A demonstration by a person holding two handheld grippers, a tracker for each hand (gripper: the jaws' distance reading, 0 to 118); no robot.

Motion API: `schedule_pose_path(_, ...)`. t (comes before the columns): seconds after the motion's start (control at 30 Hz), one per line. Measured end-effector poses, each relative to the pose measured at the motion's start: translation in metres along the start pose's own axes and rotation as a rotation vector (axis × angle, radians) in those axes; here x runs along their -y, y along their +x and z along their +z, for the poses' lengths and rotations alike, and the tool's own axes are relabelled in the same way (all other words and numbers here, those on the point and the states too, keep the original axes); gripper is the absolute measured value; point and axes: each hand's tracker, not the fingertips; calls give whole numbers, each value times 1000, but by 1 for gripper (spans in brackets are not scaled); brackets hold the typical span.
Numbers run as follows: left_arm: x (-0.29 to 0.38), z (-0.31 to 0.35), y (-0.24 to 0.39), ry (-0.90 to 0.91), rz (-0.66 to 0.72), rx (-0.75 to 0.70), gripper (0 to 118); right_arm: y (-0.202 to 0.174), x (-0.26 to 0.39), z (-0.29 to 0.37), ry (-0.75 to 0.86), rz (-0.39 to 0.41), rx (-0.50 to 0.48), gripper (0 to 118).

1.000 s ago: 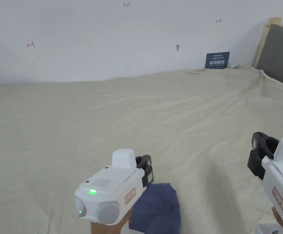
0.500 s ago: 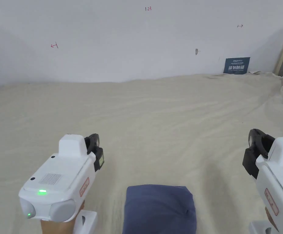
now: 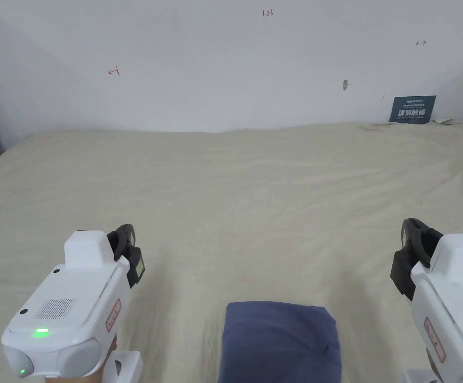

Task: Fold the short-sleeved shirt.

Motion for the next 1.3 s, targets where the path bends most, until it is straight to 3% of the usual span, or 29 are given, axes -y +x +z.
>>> schedule_pose_path(0.57,1,-1,-4,-4,22,1,0,-9,9,-19,-41,-2,-26,1)
schedule_pose_path(0.93,15,-9,-6,-50,28,8,0,-38,79,-58,-289,-37,-90,1)
schedule_pose_path(1.3,34,-21,-7,-109,34,24,0,-61,161,-74,-518,-61,-86,1)
